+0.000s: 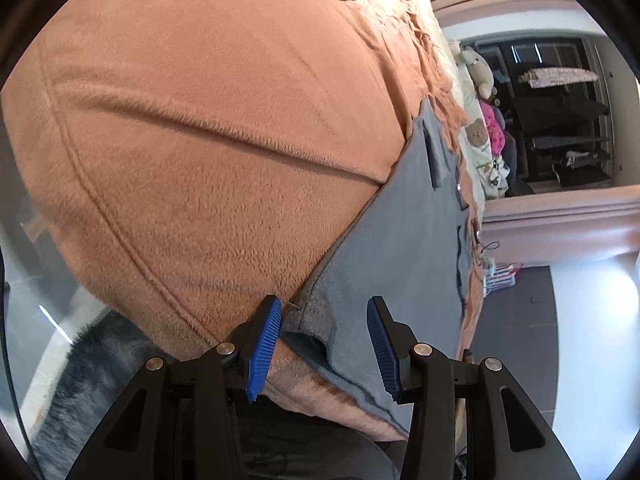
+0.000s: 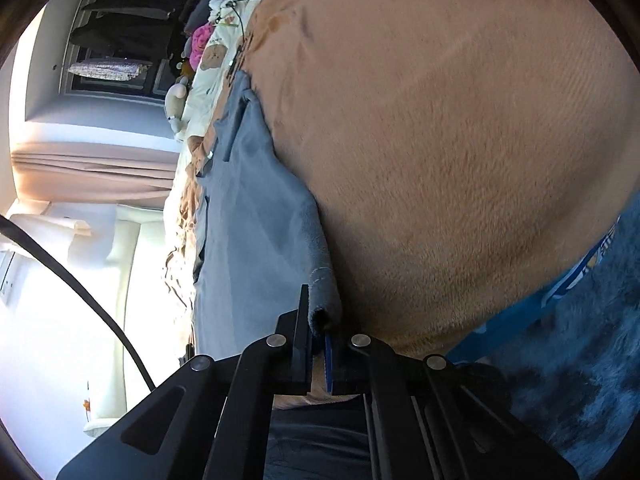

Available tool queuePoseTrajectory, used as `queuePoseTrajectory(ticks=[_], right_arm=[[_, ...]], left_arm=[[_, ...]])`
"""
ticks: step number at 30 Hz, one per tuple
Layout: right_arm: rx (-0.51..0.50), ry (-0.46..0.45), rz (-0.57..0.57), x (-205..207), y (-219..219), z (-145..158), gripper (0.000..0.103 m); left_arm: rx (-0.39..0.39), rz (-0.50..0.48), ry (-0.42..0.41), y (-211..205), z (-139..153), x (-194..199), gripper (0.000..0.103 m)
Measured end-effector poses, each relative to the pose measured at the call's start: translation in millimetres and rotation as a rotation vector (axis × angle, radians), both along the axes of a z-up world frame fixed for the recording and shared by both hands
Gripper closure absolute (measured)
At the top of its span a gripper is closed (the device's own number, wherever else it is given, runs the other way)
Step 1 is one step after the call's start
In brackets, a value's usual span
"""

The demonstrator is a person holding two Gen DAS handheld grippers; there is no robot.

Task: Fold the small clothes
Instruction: 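Hold the hem with both grippers and lift it toward the collar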

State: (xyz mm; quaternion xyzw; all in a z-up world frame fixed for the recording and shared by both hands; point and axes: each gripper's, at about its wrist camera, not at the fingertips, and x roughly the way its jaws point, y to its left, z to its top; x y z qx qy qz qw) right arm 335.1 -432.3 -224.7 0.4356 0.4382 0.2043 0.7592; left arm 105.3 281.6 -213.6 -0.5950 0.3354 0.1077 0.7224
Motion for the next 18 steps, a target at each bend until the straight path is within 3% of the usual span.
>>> queuePoseTrajectory(ticks=[10,12,18], right_arm=[[-0.02,0.008,-0.007,-9,13,2,0.103],[-0.017,0.012,-0.006,-9,12,2,0.103],[-0.019,0.02,-0.001,-4,10,8,0.103]], left_arm=[[-0.064,0.013,-0.048,-16,-7,-1,0.055],[-0.048,0.008,-0.057,-22,-6,0,0.055],[-0.05,0.084,-0.12,-13,1,-3,0.055]])
